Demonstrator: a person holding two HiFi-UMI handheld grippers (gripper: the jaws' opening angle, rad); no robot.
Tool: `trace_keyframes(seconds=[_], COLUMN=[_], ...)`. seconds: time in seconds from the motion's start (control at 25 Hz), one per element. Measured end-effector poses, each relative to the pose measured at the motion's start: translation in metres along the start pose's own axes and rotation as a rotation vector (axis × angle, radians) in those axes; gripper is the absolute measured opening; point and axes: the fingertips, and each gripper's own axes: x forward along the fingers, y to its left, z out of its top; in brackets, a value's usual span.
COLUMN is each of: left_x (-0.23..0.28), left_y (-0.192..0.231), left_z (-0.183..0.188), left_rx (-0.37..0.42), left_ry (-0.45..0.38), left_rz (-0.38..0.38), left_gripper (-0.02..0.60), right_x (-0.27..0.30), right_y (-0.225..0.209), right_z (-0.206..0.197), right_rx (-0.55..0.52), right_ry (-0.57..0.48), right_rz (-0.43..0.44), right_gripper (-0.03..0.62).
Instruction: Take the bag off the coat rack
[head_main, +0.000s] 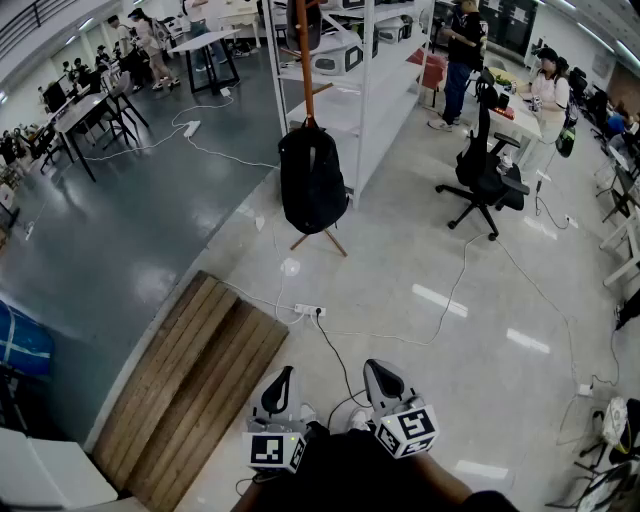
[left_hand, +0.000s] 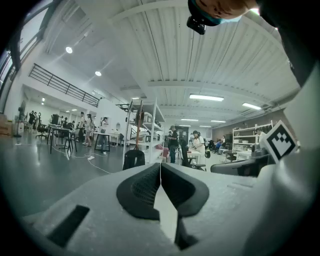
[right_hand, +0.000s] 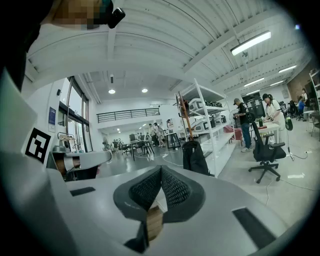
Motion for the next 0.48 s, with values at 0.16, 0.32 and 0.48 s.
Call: trace_keyframes(seconds=[0.16, 0.32, 0.48], left_x=[0.005, 0.009, 0.012], left_y=[-0.001, -0.007, -0.013], left_z=[-0.002, -0.005, -0.004], left_rx=[0.001, 0.002, 0.006], left_ry=[0.002, 0.008, 0.006], left_rz=[-0.001, 0.0, -0.002], left_gripper=[0.018, 0.018, 0.018], right_x=[0.003, 0.001, -0.001], right_y=[-0.005, -0.01, -0.014], right_z=[-0.002, -0.004, -0.001], right_rx=[-0.001, 0.0, 0.001], right_ry=[0.006, 0.004, 0.001], right_rz=[0.0, 0.005, 0.012], right_gripper=[0.012, 0.012, 0.012])
